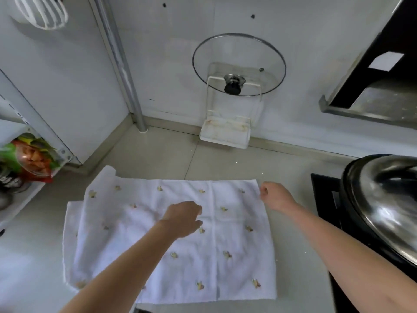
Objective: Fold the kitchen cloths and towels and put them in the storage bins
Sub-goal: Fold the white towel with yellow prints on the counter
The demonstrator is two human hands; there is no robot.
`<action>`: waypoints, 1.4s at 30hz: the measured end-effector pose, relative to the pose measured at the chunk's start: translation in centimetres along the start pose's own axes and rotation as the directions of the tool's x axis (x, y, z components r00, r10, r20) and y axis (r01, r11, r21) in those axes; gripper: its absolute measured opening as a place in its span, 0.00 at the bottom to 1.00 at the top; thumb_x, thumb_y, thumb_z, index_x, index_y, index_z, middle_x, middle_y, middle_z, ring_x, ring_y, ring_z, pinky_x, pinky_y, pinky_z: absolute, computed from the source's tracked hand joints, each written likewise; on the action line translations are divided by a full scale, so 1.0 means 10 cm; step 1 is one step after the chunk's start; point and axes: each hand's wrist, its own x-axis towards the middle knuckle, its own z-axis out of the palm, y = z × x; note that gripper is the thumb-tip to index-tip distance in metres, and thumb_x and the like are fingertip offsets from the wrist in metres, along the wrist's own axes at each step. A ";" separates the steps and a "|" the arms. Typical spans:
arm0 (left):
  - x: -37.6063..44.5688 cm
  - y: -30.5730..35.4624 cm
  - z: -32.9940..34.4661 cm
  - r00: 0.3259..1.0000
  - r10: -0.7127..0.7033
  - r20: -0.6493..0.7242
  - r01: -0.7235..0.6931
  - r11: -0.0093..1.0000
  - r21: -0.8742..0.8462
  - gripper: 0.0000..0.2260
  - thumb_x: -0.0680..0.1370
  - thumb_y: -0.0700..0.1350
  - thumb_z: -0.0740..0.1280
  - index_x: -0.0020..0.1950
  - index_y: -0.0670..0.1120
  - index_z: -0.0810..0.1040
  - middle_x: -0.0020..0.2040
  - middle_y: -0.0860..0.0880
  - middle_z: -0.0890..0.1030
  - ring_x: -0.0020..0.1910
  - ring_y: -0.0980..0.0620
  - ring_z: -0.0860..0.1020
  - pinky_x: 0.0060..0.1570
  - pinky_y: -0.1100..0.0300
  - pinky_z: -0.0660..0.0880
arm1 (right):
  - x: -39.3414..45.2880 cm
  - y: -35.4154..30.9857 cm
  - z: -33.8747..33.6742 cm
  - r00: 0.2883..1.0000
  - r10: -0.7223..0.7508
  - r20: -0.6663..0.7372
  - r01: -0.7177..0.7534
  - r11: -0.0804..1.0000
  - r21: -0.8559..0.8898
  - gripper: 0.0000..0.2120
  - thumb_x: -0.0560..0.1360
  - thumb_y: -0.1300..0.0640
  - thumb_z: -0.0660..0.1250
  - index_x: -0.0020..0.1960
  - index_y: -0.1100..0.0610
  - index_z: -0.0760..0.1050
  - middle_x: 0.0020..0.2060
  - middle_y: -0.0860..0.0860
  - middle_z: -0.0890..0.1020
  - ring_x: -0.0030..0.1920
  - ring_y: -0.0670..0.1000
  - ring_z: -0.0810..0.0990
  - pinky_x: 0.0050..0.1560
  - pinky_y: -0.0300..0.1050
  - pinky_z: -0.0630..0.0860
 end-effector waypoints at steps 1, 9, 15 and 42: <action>0.09 0.10 0.07 1.000 -0.002 0.002 0.002 0.999 -0.034 0.20 0.80 0.52 0.59 0.72 0.50 0.66 0.70 0.51 0.69 0.68 0.50 0.69 0.63 0.54 0.67 | 0.08 0.02 0.02 1.000 0.006 0.013 -0.006 1.000 -0.003 0.02 0.74 0.59 0.62 0.43 0.54 0.72 0.48 0.55 0.80 0.51 0.57 0.78 0.43 0.44 0.69; 0.49 0.33 0.71 0.991 -0.013 0.131 0.015 1.000 -0.015 0.48 0.71 0.66 0.66 0.77 0.53 0.37 0.76 0.49 0.32 0.75 0.42 0.33 0.72 0.37 0.40 | 0.30 0.04 0.48 0.993 -0.097 0.069 0.088 0.989 0.120 0.20 0.73 0.64 0.62 0.64 0.56 0.65 0.58 0.56 0.70 0.55 0.60 0.75 0.51 0.48 0.72; 0.70 0.56 0.79 0.997 0.024 0.080 -0.025 1.000 0.009 0.51 0.69 0.69 0.65 0.77 0.53 0.35 0.73 0.50 0.27 0.74 0.42 0.31 0.71 0.35 0.38 | 0.33 0.32 0.32 0.976 -0.127 -0.174 0.140 0.988 0.064 0.24 0.73 0.73 0.54 0.66 0.57 0.63 0.54 0.58 0.70 0.47 0.62 0.75 0.40 0.48 0.69; -0.64 -0.88 0.41 0.709 -0.397 -0.583 0.066 0.860 -0.505 0.12 0.78 0.42 0.63 0.61 0.48 0.77 0.61 0.50 0.77 0.57 0.46 0.76 0.53 0.53 0.75 | -0.76 -1.32 0.69 0.927 -0.371 0.048 0.371 0.928 0.008 0.11 0.77 0.62 0.59 0.59 0.59 0.71 0.57 0.54 0.74 0.59 0.56 0.72 0.55 0.49 0.71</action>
